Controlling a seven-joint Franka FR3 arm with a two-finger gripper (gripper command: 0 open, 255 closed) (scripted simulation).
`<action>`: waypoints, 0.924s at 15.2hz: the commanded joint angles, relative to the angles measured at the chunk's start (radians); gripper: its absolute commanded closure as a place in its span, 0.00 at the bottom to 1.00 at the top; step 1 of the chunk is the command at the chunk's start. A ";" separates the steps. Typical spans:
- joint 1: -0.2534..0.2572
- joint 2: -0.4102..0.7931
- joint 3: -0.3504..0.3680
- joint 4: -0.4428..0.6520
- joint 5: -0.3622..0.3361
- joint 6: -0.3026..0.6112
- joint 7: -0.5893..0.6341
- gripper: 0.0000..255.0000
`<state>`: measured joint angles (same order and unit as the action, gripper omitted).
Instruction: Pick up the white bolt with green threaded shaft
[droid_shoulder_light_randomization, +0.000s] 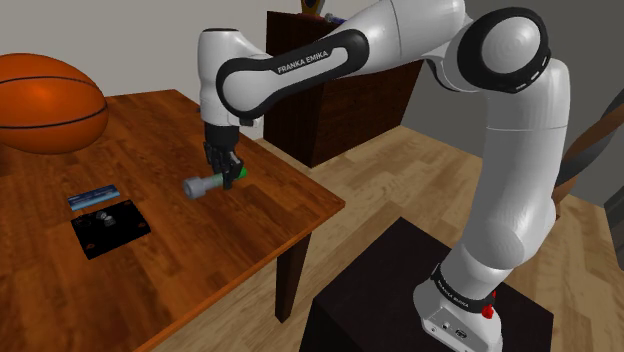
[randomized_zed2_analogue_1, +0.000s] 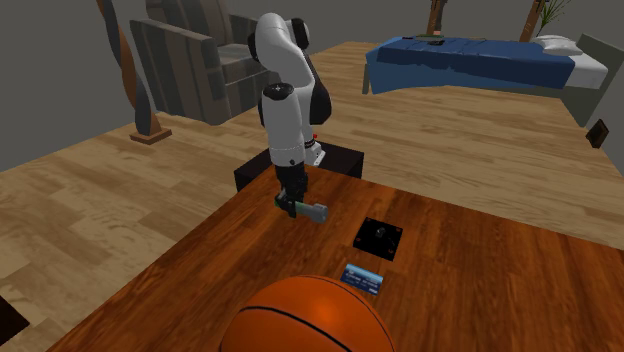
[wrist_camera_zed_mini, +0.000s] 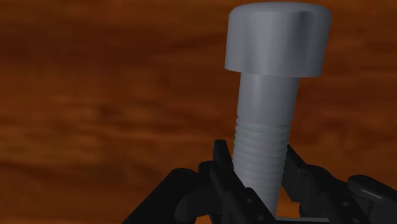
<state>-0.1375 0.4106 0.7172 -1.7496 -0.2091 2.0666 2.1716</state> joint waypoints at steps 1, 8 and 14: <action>-0.001 0.000 0.000 -0.006 0.002 -0.003 -0.001 1.00; -0.004 -0.023 0.011 0.043 0.021 -0.070 -0.009 1.00; -0.007 -0.046 0.021 0.096 0.039 -0.141 -0.017 1.00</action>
<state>-0.1472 0.3642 0.7375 -1.6690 -0.1705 1.9414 2.1542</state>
